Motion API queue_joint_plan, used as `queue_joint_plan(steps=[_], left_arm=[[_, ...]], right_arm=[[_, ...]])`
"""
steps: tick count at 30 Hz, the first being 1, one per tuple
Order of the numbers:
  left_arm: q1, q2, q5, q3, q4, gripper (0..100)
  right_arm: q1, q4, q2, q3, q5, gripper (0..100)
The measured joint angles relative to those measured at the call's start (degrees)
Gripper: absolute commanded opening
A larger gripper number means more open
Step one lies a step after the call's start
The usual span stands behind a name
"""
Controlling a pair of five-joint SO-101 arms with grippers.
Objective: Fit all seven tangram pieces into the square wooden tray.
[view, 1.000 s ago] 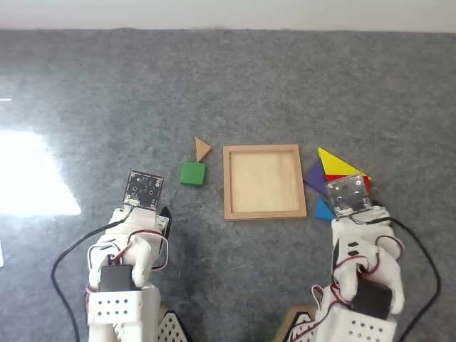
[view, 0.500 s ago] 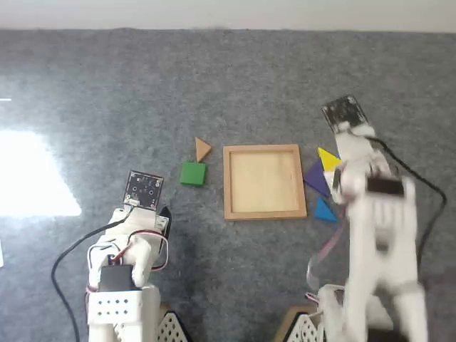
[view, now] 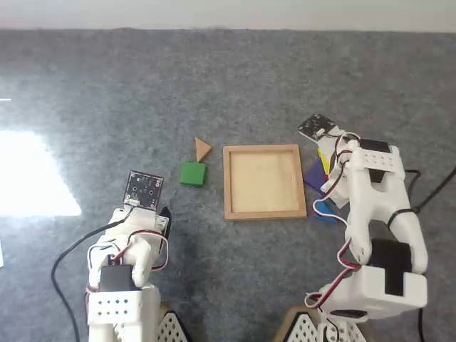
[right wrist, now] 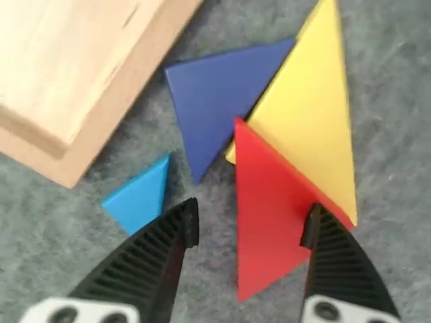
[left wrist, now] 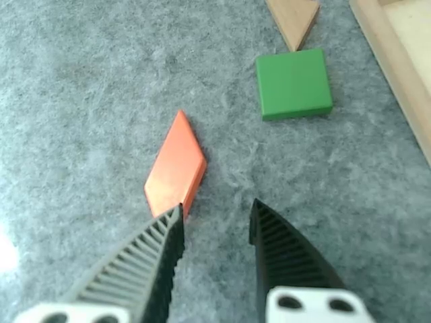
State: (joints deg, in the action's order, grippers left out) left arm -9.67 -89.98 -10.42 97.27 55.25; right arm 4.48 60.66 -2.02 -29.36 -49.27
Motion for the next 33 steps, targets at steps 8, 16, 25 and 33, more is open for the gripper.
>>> queue_joint_plan(steps=[8,16,25,33], left_arm=[[0.0,0.0,0.0,0.0,0.0,15],[0.0,0.0,0.0,0.0,0.0,15],[0.0,0.0,0.0,0.0,0.0,15],[0.0,0.0,0.0,0.0,0.0,15]], right_arm=[[0.1,-6.2,-4.9,2.3,-4.0,25.4],[2.0,-7.1,-6.8,3.3,-4.4,25.5],[6.3,-7.1,-5.3,2.2,-2.8,25.2],[8.9,-7.0,-5.1,2.2,-3.0,13.8]])
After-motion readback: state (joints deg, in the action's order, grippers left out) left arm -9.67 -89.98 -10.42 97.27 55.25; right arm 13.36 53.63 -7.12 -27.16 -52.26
